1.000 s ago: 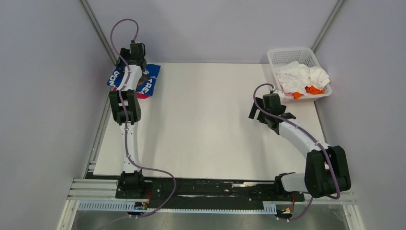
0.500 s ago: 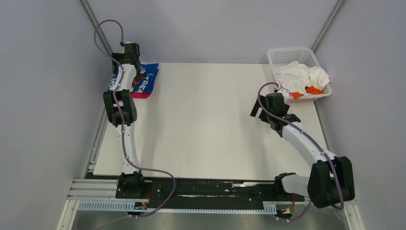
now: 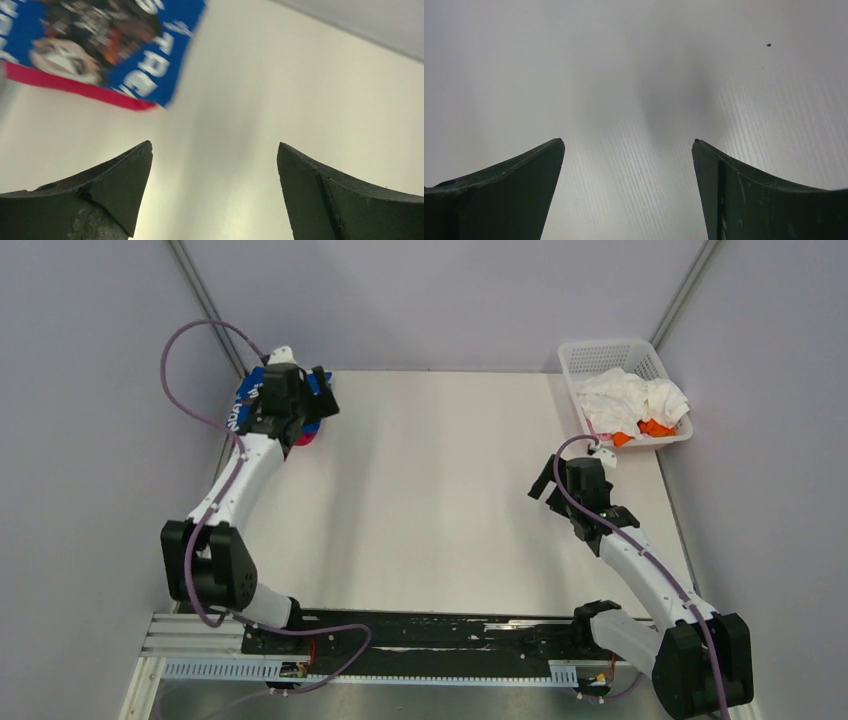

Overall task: Fold and stack the t-shirts
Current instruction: Reset both arms

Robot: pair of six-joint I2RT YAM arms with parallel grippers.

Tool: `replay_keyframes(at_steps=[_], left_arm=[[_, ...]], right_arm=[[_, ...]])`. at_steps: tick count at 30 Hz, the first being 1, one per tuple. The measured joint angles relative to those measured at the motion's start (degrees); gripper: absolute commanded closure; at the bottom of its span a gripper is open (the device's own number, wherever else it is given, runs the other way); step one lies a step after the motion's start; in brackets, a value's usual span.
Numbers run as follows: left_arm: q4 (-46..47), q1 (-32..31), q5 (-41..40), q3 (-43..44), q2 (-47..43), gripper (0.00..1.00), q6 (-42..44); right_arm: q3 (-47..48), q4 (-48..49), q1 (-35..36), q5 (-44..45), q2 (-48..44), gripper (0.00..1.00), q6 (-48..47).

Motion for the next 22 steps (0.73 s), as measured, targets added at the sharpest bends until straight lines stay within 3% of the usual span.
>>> replay_keyframes(at_steps=[4,9,14,22], left_arm=[[7.4,-11.4,3.3,-19.8,-12.9,0.00,-5.1],[9.5,-24.7,2.7,-34.4,-15.9,0.00,-8.9],[10.0,-31.0,1.6,-39.2,-17.0,0.00,-11.0],[13.4,-31.3,0.9,-40.6,-17.6,0.00,-14.0]], right_arm=[[-4.9,1.6,-0.2,-2.5,-3.9,0.00,0.5],[-10.5,4.4,-0.3,-5.6,-8.8,0.00,1.5],[-13.5,6.0,-0.3,-7.1,-14.1,0.00,1.9],[-15.9,8.4,-0.3,-7.4,-19.3,0.00,2.3]])
